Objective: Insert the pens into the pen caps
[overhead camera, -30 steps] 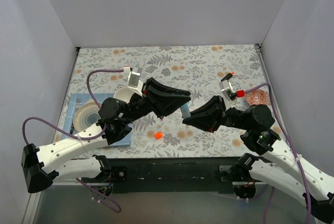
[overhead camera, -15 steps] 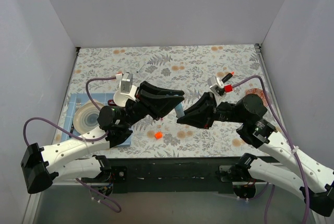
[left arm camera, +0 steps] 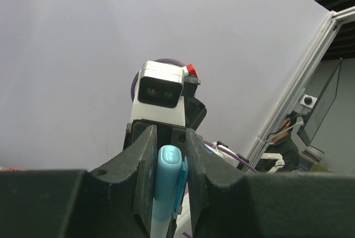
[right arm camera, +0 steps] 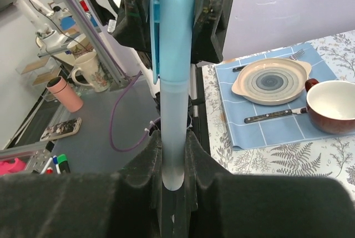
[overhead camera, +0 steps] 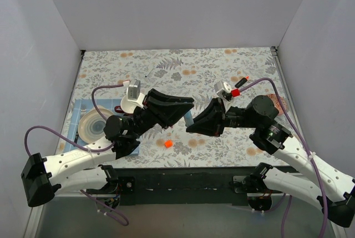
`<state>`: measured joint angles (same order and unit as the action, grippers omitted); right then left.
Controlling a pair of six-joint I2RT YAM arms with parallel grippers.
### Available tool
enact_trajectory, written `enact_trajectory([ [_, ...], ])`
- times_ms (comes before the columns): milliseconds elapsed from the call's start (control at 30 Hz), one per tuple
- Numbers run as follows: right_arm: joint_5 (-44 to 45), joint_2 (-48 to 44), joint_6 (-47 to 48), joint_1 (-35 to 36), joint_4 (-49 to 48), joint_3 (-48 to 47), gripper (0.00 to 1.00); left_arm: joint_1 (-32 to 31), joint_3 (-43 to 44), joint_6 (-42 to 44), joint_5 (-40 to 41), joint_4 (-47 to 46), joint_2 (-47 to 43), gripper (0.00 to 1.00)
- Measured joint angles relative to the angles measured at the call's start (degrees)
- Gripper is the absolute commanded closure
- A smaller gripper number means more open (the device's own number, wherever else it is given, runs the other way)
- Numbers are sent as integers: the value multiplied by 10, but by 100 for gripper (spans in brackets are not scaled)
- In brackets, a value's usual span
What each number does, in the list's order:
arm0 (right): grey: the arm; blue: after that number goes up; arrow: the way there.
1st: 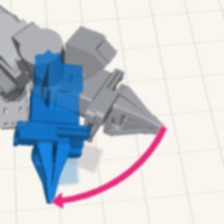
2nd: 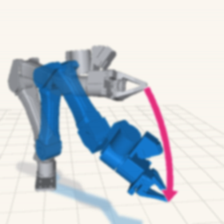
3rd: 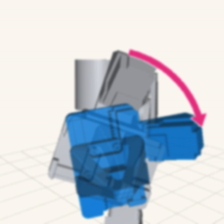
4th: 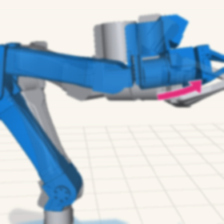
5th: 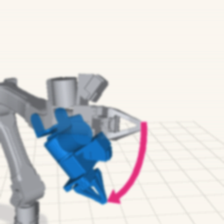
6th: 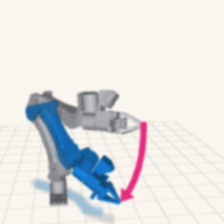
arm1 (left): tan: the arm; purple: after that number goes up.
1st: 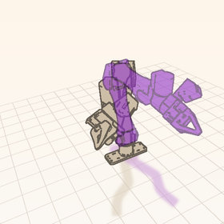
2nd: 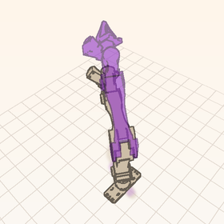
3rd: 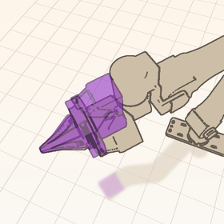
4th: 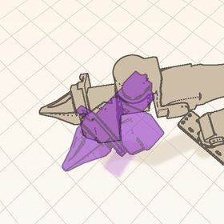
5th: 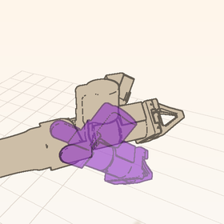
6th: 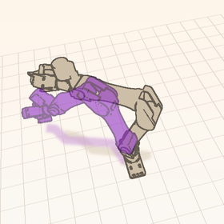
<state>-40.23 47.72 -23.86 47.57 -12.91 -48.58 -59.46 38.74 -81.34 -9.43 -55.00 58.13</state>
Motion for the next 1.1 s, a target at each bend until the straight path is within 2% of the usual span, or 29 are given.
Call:
enact_trajectory([
  [133, 19, -27, -13, -5, -1, 19, 99, -9, 43, 5, 16, 91, -5, 100],
  [300, 69, -122, -42, -11, -30, 119, 99, -16, 79, 7, -19, 178, 29, 100],
  [433, 94, -151, -42, -14, 16, 132, 99, -11, 76, -14, -40, 150, 66, 100],
  [633, 114, -146, -11, -14, 127, 99, 99, -5, 21, -55, -32, 40, 96, 100],
  [733, 121, -130, 1, -13, 179, 70, 99, -3, 22, -59, -21, 42, 102, 100],
  [867, 149, -134, -2, -17, 202, 56, 69, 4, 76, -44, -19, 131, 106, 100],
  [933, 164, -150, -9, -21, 201, 68, 62, 19, 98, -45, -34, 170, 110, 100],
  [1033, 198, -210, -10, -25, 207, 102, 33, 55, 105, -51, -58, 244, 118, 100],
  [1100, 214, -253, -17, -30, 223, 114, 26, 83, 110, -45, -63, 303, 134, 100],
])
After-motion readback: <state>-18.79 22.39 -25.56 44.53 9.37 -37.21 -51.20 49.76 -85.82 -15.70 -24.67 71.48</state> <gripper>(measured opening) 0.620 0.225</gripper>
